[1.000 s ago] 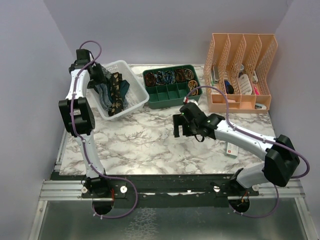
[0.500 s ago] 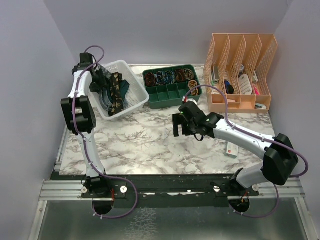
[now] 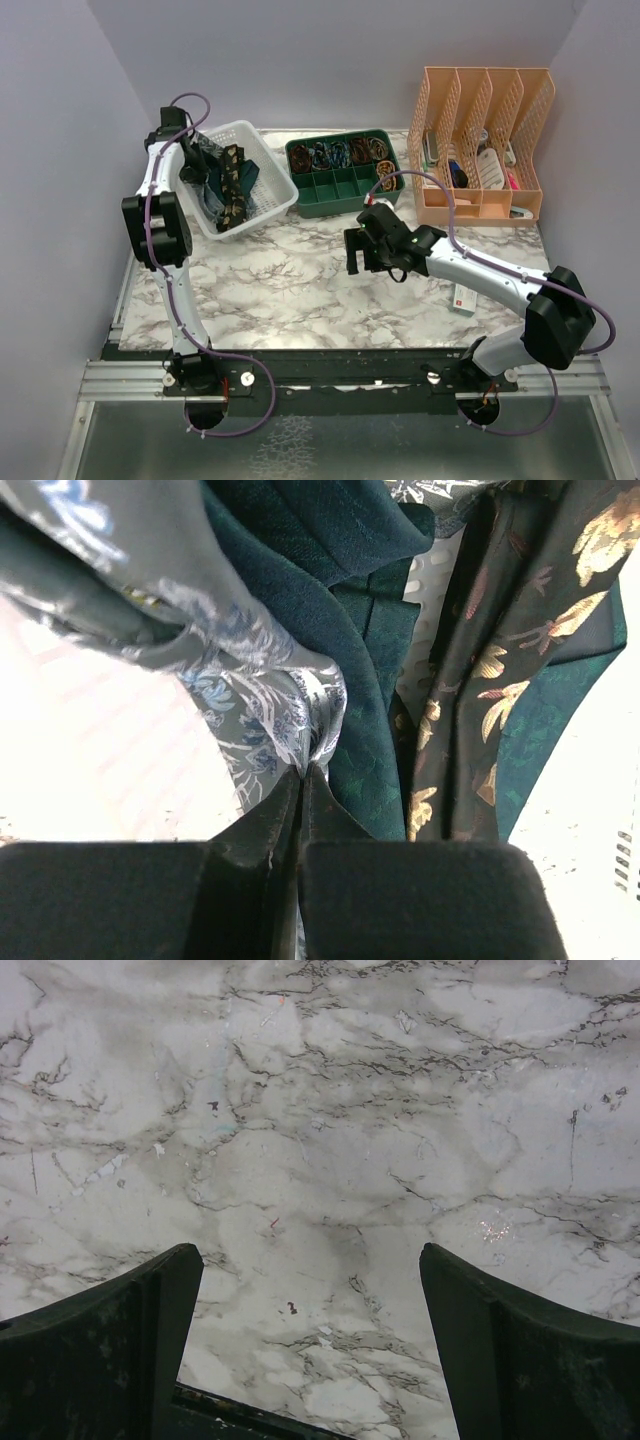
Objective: Roll the ties
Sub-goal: Pick up the tie from the bin.
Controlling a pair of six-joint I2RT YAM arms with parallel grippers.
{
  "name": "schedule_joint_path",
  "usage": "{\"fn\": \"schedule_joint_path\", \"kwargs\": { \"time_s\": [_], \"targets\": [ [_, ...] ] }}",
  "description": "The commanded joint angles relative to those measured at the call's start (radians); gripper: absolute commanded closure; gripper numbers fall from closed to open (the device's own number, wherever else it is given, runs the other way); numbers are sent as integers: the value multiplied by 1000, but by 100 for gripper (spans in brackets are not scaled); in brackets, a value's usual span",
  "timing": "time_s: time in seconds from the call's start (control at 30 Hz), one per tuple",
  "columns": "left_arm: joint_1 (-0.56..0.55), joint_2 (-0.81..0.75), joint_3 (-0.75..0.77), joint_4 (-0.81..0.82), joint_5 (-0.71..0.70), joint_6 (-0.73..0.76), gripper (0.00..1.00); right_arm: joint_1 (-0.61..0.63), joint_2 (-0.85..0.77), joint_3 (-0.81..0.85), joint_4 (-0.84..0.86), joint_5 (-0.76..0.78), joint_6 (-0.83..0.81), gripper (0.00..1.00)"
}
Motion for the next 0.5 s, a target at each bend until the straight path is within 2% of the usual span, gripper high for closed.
{"fn": "schedule_joint_path", "kwargs": {
  "time_s": [0.0,0.03,0.07,0.17,0.2,0.47],
  "targets": [
    [-1,-127,26,-7,-58,12,100,2,3,19,-34,13,3,4],
    [0,-127,31,-9,-49,17,98,2,2,16,-33,12,5,3],
    [1,-120,35,-14,-39,23,83,2,1,14,-30,11,6,3],
    [1,-89,36,-34,3,27,52,1,0,9,-29,4,8,3],
    [1,-79,31,-36,26,25,49,2,2,10,-28,3,9,3],
    [0,-23,-7,-60,18,55,50,1,-4,5,-35,18,9,3]
  ]
}}
